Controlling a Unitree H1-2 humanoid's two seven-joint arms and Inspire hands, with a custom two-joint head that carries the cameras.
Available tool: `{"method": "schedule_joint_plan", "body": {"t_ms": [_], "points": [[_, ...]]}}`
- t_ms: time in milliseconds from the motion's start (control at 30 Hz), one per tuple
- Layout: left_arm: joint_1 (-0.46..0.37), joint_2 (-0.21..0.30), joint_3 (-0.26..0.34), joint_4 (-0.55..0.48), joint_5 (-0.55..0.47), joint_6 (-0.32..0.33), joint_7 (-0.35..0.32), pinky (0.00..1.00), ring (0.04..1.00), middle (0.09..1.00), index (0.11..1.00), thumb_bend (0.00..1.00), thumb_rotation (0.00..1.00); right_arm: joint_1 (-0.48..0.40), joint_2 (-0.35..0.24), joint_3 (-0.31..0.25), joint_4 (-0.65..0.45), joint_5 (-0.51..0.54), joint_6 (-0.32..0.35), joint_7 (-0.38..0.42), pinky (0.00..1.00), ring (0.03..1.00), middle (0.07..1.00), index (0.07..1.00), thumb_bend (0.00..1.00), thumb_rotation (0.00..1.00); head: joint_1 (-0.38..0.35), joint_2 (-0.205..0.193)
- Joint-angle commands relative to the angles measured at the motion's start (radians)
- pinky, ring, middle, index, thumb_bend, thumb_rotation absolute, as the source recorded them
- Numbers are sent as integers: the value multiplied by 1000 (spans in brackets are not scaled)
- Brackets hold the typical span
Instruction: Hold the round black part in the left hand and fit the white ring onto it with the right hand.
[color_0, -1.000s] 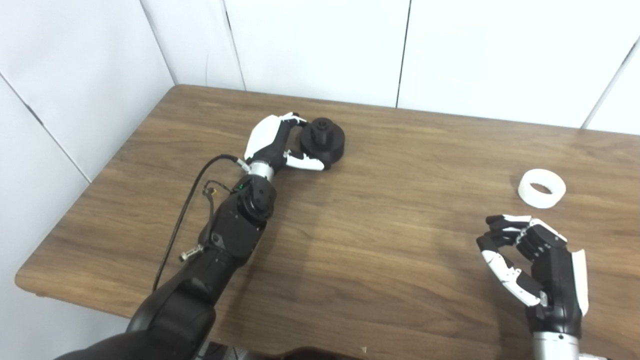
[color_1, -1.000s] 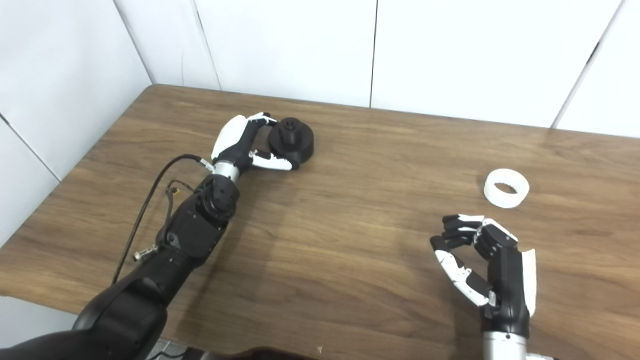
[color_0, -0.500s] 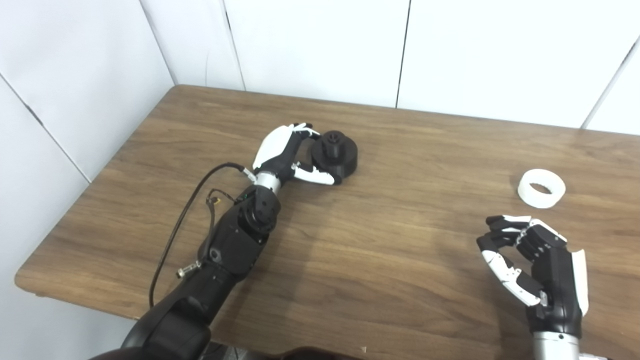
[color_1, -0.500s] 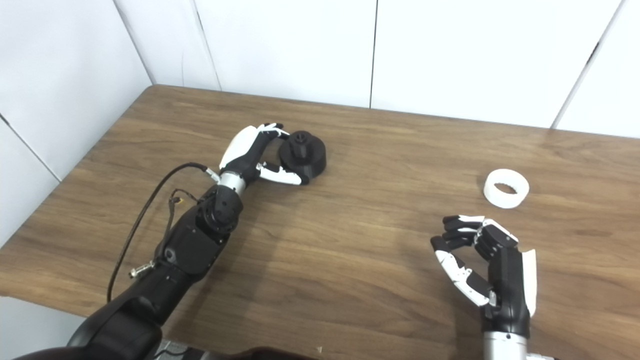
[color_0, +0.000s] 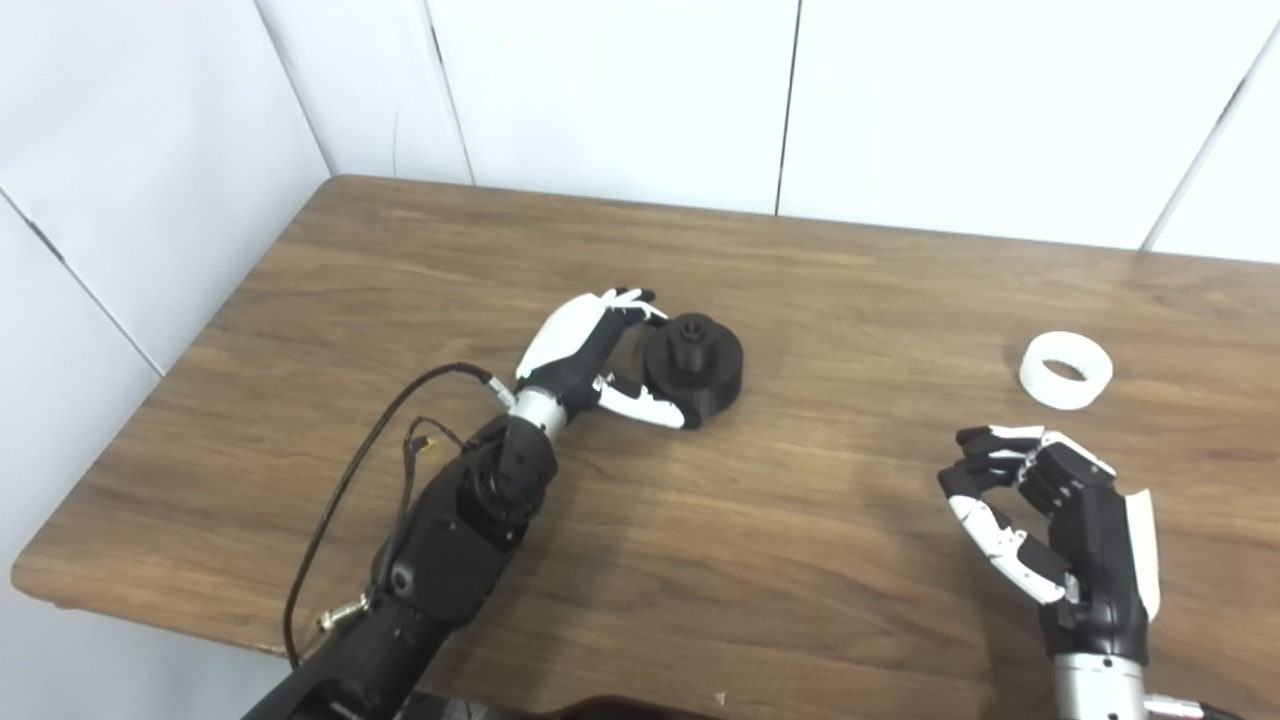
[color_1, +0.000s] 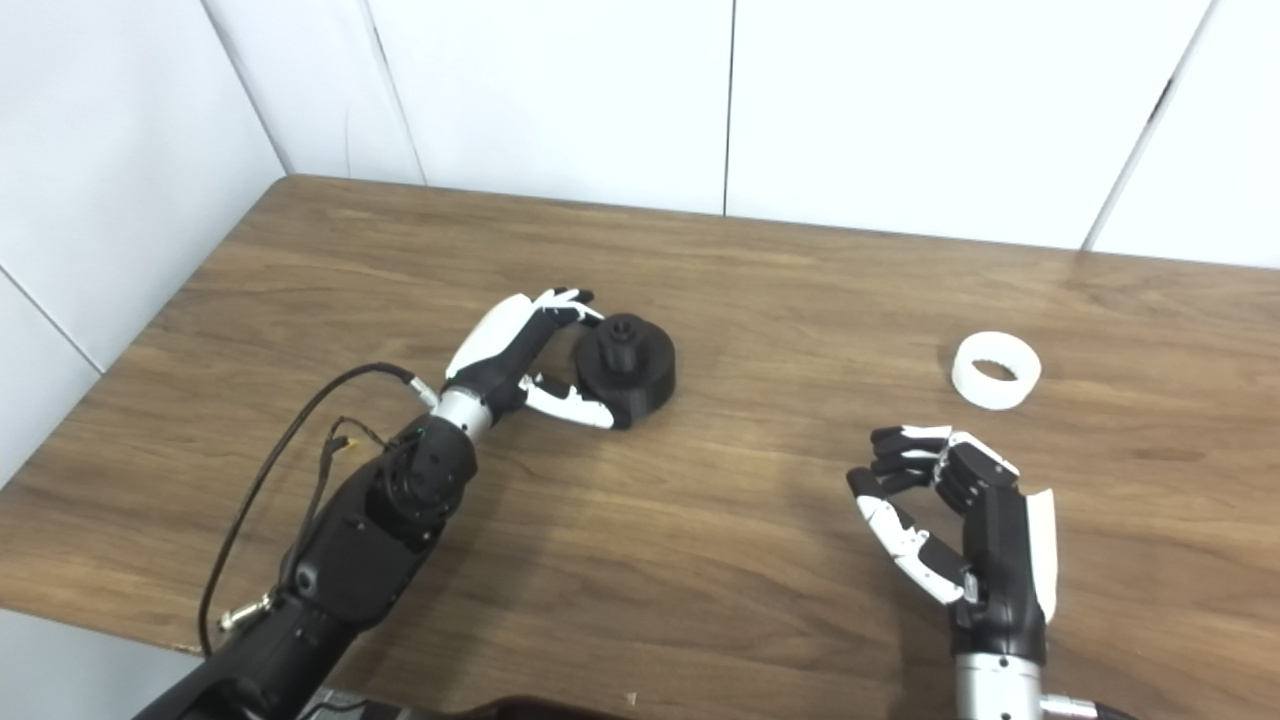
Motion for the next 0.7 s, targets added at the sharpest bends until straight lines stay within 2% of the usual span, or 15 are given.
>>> {"method": "schedule_joint_plan", "body": {"t_ms": [0,267,500,667], "points": [[5,7,-3,-70,9,0,-16,1000,1000,945,621,890,232,32,101,-4,-31,-15,-19,-6,433,515,596,496,505,160,-3,1],[86,-13,-10,-198,-7,-30,-47,1000,1000,945,602,906,200,24,104,-5,-34,-27,-14,-12,422,505,589,496,504,160,-40,8],[147,-27,-30,-294,10,-15,-88,1000,1000,949,604,936,281,18,111,3,-28,-71,-17,-25,430,512,593,496,504,161,-71,14],[192,-36,-57,-347,32,-46,-96,1000,999,943,610,942,298,16,121,10,-27,-71,-18,-29,444,517,594,496,504,157,-80,16]]}}
